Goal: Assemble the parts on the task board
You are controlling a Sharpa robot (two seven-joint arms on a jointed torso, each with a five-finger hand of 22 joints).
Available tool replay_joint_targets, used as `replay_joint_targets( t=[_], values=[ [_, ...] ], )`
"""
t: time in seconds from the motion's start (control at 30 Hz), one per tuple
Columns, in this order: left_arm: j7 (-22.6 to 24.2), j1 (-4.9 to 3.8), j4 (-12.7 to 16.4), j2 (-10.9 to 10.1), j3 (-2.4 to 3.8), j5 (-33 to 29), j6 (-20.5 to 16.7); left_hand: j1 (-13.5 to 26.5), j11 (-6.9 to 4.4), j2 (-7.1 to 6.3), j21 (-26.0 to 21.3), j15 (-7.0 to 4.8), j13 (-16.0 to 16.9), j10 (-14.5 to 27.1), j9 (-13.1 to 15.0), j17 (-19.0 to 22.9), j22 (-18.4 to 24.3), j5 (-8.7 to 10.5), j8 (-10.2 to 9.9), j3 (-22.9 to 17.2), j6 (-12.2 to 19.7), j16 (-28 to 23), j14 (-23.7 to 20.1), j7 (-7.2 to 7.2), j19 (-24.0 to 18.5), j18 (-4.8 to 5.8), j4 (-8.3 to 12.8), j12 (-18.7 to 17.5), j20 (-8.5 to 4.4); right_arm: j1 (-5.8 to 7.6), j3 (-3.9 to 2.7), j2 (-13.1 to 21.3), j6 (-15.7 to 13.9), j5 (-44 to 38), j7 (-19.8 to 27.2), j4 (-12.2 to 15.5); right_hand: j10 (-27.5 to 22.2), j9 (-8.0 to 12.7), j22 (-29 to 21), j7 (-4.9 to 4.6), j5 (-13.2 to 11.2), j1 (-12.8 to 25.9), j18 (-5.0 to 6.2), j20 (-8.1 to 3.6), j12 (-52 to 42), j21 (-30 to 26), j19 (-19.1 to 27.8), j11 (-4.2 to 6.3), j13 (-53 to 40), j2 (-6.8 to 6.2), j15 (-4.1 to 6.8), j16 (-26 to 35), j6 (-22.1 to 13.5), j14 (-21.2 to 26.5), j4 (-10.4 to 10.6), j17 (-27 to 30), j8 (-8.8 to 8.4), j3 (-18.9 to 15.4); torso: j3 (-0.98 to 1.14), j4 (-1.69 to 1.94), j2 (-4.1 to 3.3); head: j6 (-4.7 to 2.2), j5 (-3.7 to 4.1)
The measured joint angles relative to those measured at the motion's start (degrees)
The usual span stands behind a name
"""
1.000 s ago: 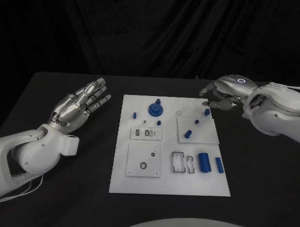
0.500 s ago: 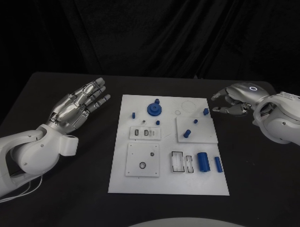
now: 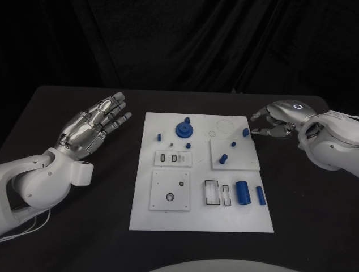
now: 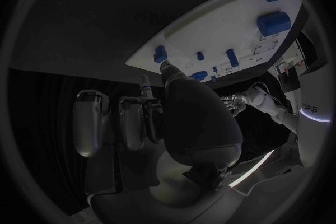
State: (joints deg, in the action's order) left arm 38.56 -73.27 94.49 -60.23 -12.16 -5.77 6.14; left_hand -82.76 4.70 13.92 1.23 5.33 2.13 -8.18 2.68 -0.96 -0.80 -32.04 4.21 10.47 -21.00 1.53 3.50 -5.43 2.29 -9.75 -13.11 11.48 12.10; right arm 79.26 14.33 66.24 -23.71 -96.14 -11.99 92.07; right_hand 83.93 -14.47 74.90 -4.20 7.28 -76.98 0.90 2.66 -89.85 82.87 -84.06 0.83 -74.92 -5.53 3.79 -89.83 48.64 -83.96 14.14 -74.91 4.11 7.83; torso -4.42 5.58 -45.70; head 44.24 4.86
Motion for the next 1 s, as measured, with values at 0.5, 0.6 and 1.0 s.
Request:
replay_joint_targets(
  t=[0.5,0.6,1.0],
  values=[
    [-0.01,0.00,-0.14,0.06,0.00,-0.01,0.11,0.00,0.00,0.00,0.00,0.00,0.00,0.00,-0.01,0.00,0.00,0.00,0.00,0.00,0.00,0.00,0.00,0.00,0.00,0.00,0.00,0.00,0.00,-0.55,-0.01,-1.47,0.24,-0.01,-0.03,-1.30,0.00,-0.01,0.04,-0.27,-0.66,-0.21,0.00,0.00,0.00,-0.20,0.00,0.00,0.00,-0.21,0.00,0.00,0.27,0.00,0.32,0.00,0.00,-0.32,-0.03,0.02,0.06,0.15,-0.01],
    [0.01,0.00,-0.20,0.08,0.00,-0.01,0.17,0.00,0.00,0.00,0.00,0.00,0.00,0.00,-0.01,0.00,0.00,0.00,0.00,0.00,0.00,0.00,0.00,0.00,0.00,0.01,0.00,0.00,0.00,-0.66,-0.01,-1.65,0.29,-0.01,-0.03,-1.48,0.00,-0.01,0.04,-0.27,-0.66,-0.21,0.00,0.00,0.00,-0.20,0.00,0.00,0.00,-0.21,0.00,0.00,0.27,0.00,0.32,0.00,0.00,-0.32,-0.03,0.04,0.07,0.18,0.01],
    [0.04,0.01,-0.51,0.24,0.00,-0.01,0.37,0.00,0.00,0.00,0.00,0.00,0.00,0.00,-0.01,0.00,0.00,0.00,0.00,0.00,0.00,0.00,0.00,0.00,0.00,0.00,0.00,0.00,0.00,-1.29,-0.01,-2.47,0.43,-0.01,0.03,-2.23,0.00,-0.01,0.03,-0.27,-0.66,-0.21,0.00,0.00,0.00,-0.66,0.00,0.00,0.01,-0.21,0.00,0.00,0.27,0.00,0.32,0.00,0.00,-0.32,-0.03,0.02,0.06,0.27,-0.01]
  ],
)
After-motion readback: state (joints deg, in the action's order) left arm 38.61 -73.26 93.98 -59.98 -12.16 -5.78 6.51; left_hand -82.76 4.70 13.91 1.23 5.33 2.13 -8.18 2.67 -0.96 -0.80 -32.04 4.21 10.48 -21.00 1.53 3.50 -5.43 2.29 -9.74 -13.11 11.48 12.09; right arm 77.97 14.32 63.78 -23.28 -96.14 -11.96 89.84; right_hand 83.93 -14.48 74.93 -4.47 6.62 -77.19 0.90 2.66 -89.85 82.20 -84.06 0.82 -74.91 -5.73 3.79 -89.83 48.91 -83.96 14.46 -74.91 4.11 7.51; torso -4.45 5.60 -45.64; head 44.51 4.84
